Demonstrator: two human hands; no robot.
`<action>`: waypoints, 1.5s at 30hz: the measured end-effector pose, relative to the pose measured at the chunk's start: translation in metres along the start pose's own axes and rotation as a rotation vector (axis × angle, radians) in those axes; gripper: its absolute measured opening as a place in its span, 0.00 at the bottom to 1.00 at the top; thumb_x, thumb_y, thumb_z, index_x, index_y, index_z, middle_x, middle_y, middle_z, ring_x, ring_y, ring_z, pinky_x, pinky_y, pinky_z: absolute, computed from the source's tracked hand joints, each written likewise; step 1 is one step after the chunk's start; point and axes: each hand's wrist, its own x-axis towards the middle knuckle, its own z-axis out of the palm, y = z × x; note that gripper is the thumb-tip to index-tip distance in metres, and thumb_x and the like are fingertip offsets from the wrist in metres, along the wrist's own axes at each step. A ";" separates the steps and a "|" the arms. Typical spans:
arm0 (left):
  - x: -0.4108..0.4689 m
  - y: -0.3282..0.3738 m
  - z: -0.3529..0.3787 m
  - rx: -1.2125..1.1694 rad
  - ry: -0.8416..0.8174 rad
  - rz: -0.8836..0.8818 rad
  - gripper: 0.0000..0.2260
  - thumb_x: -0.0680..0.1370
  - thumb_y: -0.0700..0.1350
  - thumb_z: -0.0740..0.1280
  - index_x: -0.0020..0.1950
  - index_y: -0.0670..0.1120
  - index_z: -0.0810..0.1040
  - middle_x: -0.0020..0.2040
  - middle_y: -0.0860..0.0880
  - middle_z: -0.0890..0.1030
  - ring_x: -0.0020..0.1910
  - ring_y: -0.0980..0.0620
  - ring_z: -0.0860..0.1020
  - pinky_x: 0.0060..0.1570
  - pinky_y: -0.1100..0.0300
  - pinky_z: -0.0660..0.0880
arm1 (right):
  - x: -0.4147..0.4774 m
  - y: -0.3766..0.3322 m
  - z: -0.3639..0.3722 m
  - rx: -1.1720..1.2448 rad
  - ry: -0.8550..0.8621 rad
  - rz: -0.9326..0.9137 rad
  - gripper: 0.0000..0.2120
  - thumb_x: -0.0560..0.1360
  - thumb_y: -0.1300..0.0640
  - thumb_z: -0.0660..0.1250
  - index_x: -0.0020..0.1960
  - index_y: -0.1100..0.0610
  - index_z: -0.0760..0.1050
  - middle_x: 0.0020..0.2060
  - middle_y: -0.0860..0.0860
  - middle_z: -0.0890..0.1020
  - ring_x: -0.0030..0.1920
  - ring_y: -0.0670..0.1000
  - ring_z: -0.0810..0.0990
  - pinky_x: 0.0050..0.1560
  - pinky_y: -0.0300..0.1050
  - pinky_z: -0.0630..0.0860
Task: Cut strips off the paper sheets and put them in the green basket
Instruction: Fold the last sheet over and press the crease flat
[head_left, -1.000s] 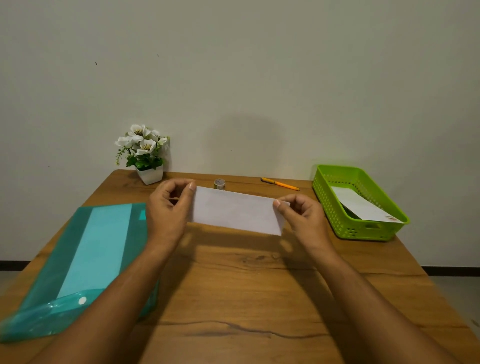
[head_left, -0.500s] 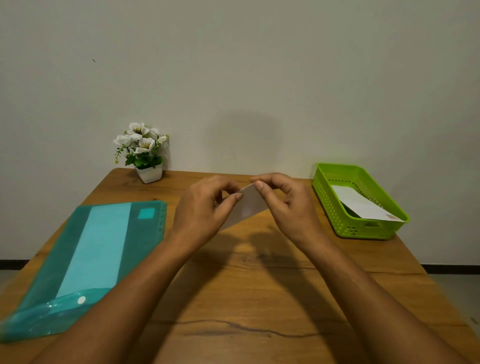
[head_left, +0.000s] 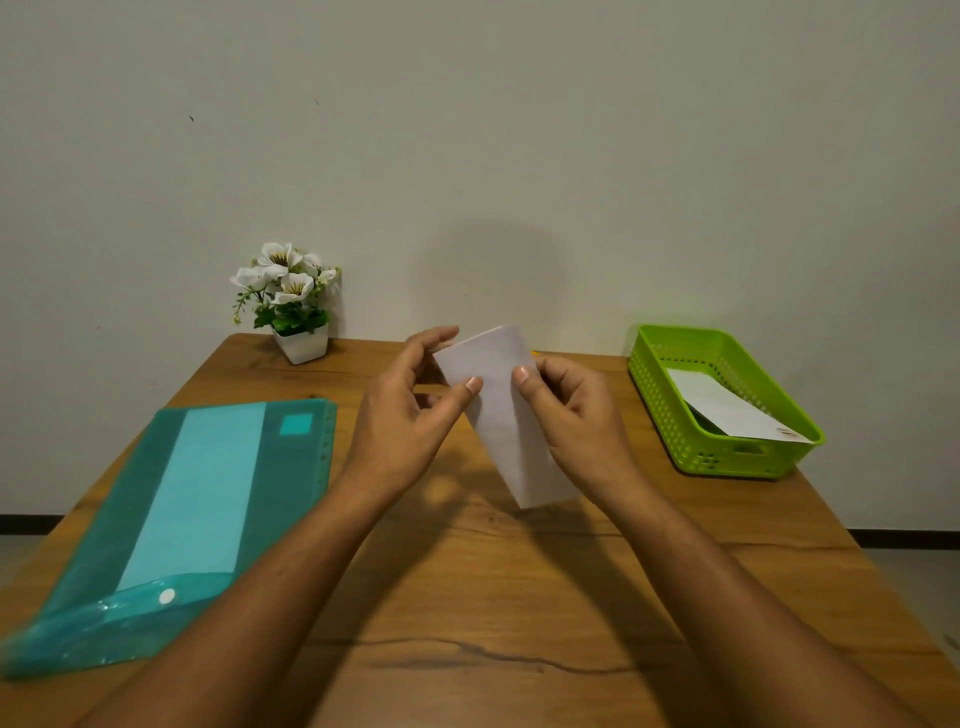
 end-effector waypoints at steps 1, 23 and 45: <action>0.003 0.003 -0.002 -0.019 0.009 0.007 0.23 0.79 0.49 0.73 0.73 0.52 0.74 0.58 0.56 0.81 0.58 0.56 0.80 0.50 0.55 0.82 | 0.000 0.000 0.001 -0.039 -0.023 -0.026 0.12 0.84 0.53 0.65 0.50 0.57 0.83 0.42 0.54 0.85 0.42 0.55 0.82 0.40 0.54 0.76; 0.012 0.003 -0.008 -0.028 -0.021 0.135 0.06 0.80 0.47 0.72 0.50 0.46 0.87 0.46 0.52 0.86 0.48 0.48 0.84 0.44 0.41 0.79 | -0.002 0.003 0.008 -0.263 -0.212 -0.166 0.13 0.85 0.54 0.62 0.48 0.57 0.81 0.40 0.50 0.82 0.42 0.51 0.79 0.41 0.54 0.73; -0.001 -0.042 -0.016 -0.096 0.254 -0.223 0.07 0.81 0.50 0.70 0.46 0.50 0.85 0.42 0.52 0.85 0.41 0.59 0.81 0.39 0.66 0.77 | -0.020 0.060 -0.040 -0.335 -0.166 0.149 0.13 0.83 0.50 0.64 0.45 0.55 0.82 0.37 0.53 0.83 0.37 0.54 0.79 0.37 0.53 0.74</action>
